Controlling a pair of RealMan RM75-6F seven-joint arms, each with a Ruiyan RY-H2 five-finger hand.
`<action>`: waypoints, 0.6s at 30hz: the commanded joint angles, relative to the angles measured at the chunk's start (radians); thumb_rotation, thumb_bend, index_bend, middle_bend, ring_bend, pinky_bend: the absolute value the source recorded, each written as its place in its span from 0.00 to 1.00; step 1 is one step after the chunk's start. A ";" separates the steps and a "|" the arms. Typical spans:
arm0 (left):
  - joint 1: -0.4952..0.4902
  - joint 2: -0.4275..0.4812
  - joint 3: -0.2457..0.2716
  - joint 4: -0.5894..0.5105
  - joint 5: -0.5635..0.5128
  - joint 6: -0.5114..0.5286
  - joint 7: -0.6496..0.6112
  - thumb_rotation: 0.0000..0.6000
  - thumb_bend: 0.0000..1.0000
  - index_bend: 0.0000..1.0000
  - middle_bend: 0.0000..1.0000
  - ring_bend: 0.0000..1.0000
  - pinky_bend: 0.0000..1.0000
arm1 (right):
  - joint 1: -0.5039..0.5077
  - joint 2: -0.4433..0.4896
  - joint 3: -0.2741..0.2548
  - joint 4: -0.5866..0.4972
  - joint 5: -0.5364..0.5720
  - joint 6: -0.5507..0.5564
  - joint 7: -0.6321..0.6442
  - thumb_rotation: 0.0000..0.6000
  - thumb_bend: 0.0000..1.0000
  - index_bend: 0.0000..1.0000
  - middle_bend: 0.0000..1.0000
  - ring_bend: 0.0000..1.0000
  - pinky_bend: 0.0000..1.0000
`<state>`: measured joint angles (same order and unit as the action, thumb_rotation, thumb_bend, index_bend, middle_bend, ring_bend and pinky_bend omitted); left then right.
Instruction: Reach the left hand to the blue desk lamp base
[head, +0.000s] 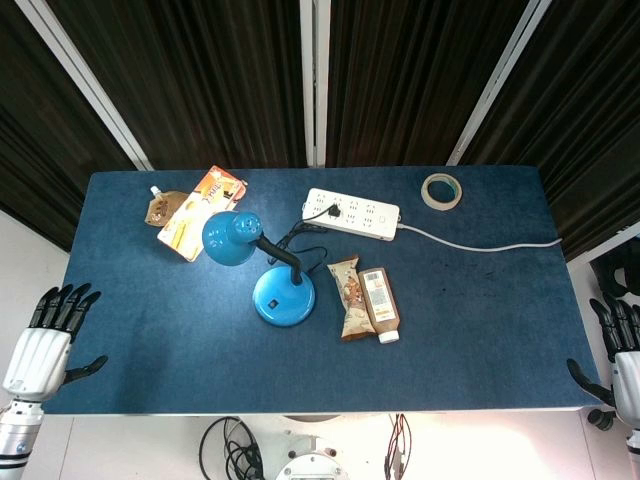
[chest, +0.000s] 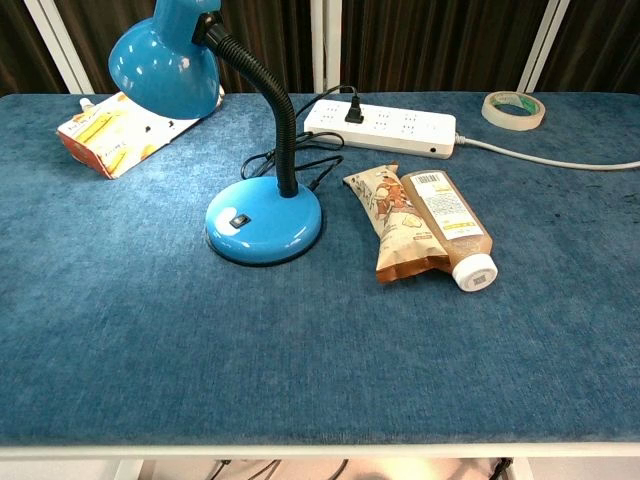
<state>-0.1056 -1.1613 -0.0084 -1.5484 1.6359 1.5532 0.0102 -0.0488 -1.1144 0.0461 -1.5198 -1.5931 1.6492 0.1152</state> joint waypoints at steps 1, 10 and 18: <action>-0.001 0.002 0.000 -0.003 -0.001 -0.001 0.002 1.00 0.00 0.11 0.06 0.00 0.03 | 0.001 -0.004 -0.001 0.004 0.004 -0.005 0.003 1.00 0.18 0.00 0.00 0.00 0.00; -0.005 -0.001 0.010 -0.007 0.022 -0.002 0.006 1.00 0.00 0.11 0.06 0.00 0.05 | -0.003 -0.002 0.001 0.009 0.001 0.010 0.017 1.00 0.18 0.00 0.00 0.00 0.00; -0.056 -0.015 0.020 -0.039 0.054 -0.074 -0.013 1.00 0.18 0.10 0.26 0.17 0.36 | -0.001 -0.004 0.004 0.012 0.009 0.005 0.017 1.00 0.18 0.00 0.00 0.00 0.00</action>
<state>-0.1483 -1.1698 0.0106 -1.5819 1.6797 1.4926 -0.0001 -0.0499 -1.1188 0.0504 -1.5075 -1.5841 1.6549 0.1326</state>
